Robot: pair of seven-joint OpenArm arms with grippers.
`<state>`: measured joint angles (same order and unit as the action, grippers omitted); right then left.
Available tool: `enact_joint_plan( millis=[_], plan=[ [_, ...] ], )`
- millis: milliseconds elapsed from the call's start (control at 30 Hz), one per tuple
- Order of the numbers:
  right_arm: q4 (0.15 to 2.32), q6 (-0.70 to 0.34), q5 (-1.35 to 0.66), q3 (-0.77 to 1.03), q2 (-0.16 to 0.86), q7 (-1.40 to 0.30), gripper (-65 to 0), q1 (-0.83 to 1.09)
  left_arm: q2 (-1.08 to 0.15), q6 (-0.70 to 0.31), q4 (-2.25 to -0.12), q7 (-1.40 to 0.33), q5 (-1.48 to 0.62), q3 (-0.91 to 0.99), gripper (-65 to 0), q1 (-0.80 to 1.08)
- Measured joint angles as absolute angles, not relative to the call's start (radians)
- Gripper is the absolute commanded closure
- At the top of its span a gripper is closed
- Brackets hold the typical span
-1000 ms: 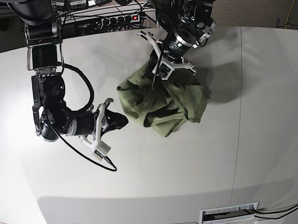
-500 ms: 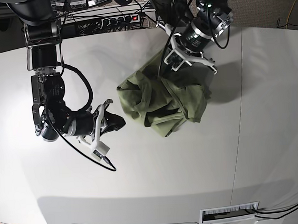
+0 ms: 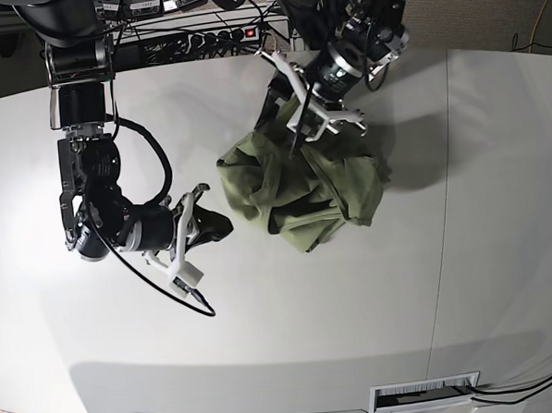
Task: Fold the T-shirt properly
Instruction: 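Lift the shirt with the left gripper and shake it loose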
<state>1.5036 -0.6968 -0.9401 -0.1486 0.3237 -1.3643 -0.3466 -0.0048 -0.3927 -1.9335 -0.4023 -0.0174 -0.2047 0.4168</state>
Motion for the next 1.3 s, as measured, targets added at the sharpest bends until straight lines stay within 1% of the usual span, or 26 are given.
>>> enact_joint_plan(
  millis=[100, 233, 400, 633, 733, 833, 933, 1133, 1300],
  plan=[
    [1.504, -0.697, -0.939, -0.149, 0.324, -1.364, 0.0, -0.347, -0.003, -0.388, -1.917, -0.405, -0.022, -0.205, -27.5, 0.393],
    [1.504, -0.697, -0.939, -0.149, 0.324, -1.364, 0.0, -0.347, -0.003, -0.325, -1.916, -0.402, -0.036, -0.204, -27.5, 0.368],
    [1.504, -0.697, -0.939, -0.149, 0.324, -1.364, 0.0, -0.347, -0.003, -0.294, -1.913, -0.402, -0.036, -0.204, -27.5, 0.368],
    [1.504, -0.697, -0.939, -0.149, 0.324, -1.364, 0.0, -0.347, -0.003, -0.204, -1.913, -0.402, -0.038, -0.204, -27.5, 0.368],
    [1.504, -0.697, -0.939, -0.149, 0.324, -1.364, 0.0, -0.347, -0.001, -0.174, -1.913, -0.415, -0.108, -0.204, -27.5, 0.368],
    [1.504, -0.697, -0.940, -0.149, 0.324, -1.364, 0.0, -0.347, 0.026, -0.172, -1.913, -0.453, -0.204, -0.203, -27.5, 0.368],
    [1.504, -0.697, -0.939, -0.149, 0.324, -1.364, 0.0, -0.347, 0.051, -0.181, -1.913, -0.454, -0.253, -0.205, -27.5, 0.368],
    [1.504, -0.697, -0.940, -0.149, 0.324, -1.364, 0.0, -0.347, 0.052, -0.185, -1.902, -0.455, -0.252, -0.204, -27.2, 0.367],
    [1.504, -0.697, -0.940, -0.149, 0.324, -1.364, 0.0, -0.347, 0.052, -0.188, -1.814, -0.417, -0.197, -0.204, -27.2, 0.368]
  ],
)
